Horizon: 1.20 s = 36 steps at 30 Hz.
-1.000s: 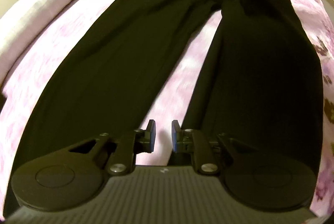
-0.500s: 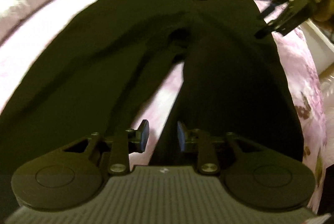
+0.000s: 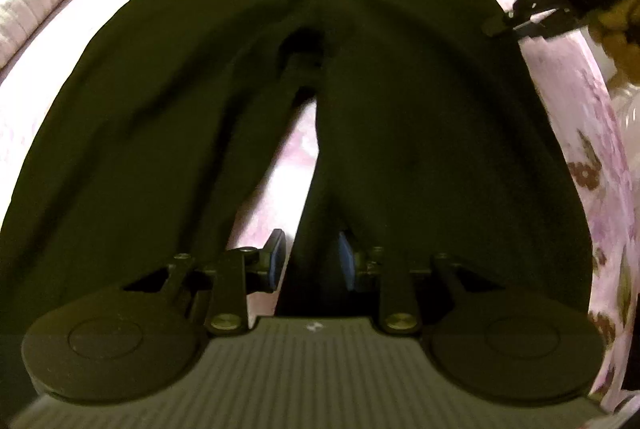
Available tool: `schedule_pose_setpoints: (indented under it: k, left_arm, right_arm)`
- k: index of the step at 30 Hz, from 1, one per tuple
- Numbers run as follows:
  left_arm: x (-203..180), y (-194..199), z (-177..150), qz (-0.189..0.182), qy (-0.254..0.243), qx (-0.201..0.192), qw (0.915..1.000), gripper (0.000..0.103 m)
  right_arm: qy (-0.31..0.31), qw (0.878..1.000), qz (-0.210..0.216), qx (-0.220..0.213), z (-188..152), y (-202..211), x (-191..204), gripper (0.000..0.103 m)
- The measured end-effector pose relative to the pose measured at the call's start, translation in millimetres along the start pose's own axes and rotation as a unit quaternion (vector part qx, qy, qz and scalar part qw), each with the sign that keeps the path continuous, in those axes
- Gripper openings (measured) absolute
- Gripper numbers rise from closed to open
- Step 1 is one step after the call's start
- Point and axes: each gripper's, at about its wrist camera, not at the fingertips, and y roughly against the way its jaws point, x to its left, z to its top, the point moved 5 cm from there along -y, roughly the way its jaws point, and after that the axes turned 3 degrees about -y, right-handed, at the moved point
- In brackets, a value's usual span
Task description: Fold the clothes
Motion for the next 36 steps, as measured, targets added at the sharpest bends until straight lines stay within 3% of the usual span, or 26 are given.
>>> schedule_pose_setpoints:
  k: [2, 4, 9, 13, 15, 16, 17, 19, 23, 28, 34, 36]
  left_arm:
    - [-2.1, -2.2, 1.6, 0.002, -0.001, 0.004, 1.0, 0.024]
    - [-3.7, -3.3, 6.2, 0.0, 0.006, 0.004, 1.0, 0.023]
    - [-12.1, -5.7, 15.7, -0.014, 0.009, -0.005, 0.9998, 0.024]
    - [-8.3, -8.8, 9.2, 0.001, 0.014, 0.004, 0.9999, 0.027]
    - [-0.1, -6.1, 0.7, 0.007, 0.028, 0.005, 0.9996, 0.029]
    - [4.9, -3.8, -3.9, 0.012, 0.035, 0.007, 0.9993, 0.029]
    - [9.8, -1.5, -8.6, 0.017, 0.042, 0.008, 0.9989, 0.031]
    - [20.0, 5.7, -22.0, 0.034, 0.059, 0.014, 0.9976, 0.031]
    - [37.4, 31.6, -67.8, 0.082, 0.099, 0.037, 0.991, 0.03]
    - [36.5, 86.7, -140.6, 0.122, 0.14, 0.051, 0.9813, 0.028]
    - [-2.8, 158.0, -249.1, 0.119, 0.182, 0.069, 0.9735, 0.028]
    - [-21.9, 174.6, -290.3, 0.111, 0.193, 0.084, 0.9712, 0.028]
  right_arm:
    - [-0.009, 1.0, -0.003, 0.012, 7.7, 5.0, -5.1, 0.004]
    - [0.015, 1.0, -0.009, 0.014, 20.4, 14.9, -5.8, 0.003]
    - [0.082, 0.996, -0.035, 0.024, 41.0, 18.0, -4.0, 0.004]
    - [0.129, 0.988, -0.075, 0.022, 30.8, 15.6, 9.8, 0.01]
    - [0.153, 0.982, -0.106, 0.018, 24.4, 15.3, 15.8, 0.033]
    - [0.164, 0.979, -0.121, 0.015, 21.2, 15.5, 18.7, 0.056]
    - [0.168, 0.977, -0.129, 0.009, 17.3, 18.5, 20.9, 0.07]
    - [0.169, 0.976, -0.136, 0.004, 6.2, 26.4, 26.5, 0.071]
    - [0.212, 0.968, -0.132, 0.025, -31.5, 33.4, 47.1, 0.071]
    - [0.312, 0.944, -0.096, 0.034, -87.8, 36.2, 92.5, 0.071]
    - [0.415, 0.906, -0.027, 0.074, -178.6, 21.1, 145.9, 0.071]
    - [0.42, 0.903, -0.026, 0.084, -208.4, 12.2, 156.8, 0.071]
